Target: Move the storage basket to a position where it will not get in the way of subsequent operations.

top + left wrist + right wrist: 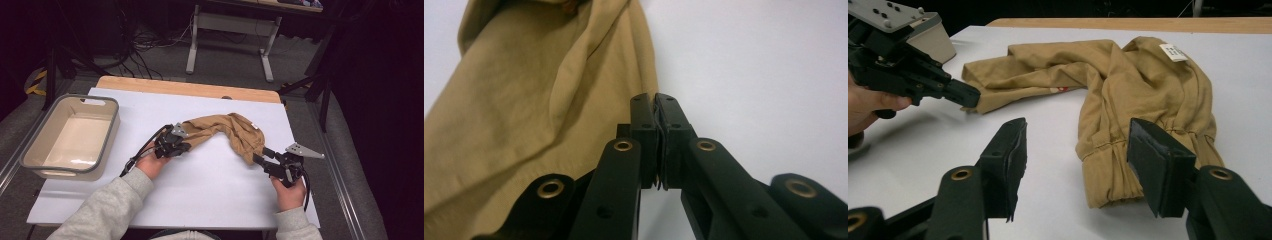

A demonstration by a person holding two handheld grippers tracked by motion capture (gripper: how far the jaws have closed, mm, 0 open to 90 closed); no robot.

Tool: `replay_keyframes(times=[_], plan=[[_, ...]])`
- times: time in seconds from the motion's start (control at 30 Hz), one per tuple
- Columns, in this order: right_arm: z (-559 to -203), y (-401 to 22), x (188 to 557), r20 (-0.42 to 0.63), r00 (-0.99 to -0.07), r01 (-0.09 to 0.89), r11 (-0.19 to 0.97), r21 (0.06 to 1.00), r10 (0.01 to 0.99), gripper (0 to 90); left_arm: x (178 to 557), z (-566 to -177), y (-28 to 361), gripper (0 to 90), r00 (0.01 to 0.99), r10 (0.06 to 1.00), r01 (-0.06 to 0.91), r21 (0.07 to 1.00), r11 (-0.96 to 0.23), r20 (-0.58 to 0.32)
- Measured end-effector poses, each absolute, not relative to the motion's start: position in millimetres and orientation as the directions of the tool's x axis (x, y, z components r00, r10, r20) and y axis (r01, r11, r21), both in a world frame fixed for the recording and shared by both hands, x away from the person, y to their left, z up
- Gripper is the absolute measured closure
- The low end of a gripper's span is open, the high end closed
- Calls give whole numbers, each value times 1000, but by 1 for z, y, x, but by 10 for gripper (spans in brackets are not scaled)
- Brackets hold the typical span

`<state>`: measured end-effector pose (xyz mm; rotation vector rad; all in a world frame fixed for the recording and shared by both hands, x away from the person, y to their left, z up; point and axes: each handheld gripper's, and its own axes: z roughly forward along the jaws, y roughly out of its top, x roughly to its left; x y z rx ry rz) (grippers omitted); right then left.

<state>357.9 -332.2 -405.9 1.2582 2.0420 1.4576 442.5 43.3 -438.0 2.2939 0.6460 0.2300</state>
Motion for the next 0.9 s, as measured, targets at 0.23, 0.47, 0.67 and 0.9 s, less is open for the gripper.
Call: replay_keyframes(times=[0.23,0.47,0.67,0.9], plan=[[-403,-339,348,197,-545,455,91,886,815,423,395,-423,39,881,917,399,309,685,-660,-30],[-403,-340,343,182,-545,453,106,885,818,405,356,-424,35,880,946,309,289,700,-653,-102],[-407,-339,343,158,-536,468,136,873,829,368,334,-429,23,879,966,224,252,690,-678,-132],[-424,-344,353,145,-468,540,152,828,872,169,330,-428,26,627,972,206,220,743,-632,-113]])
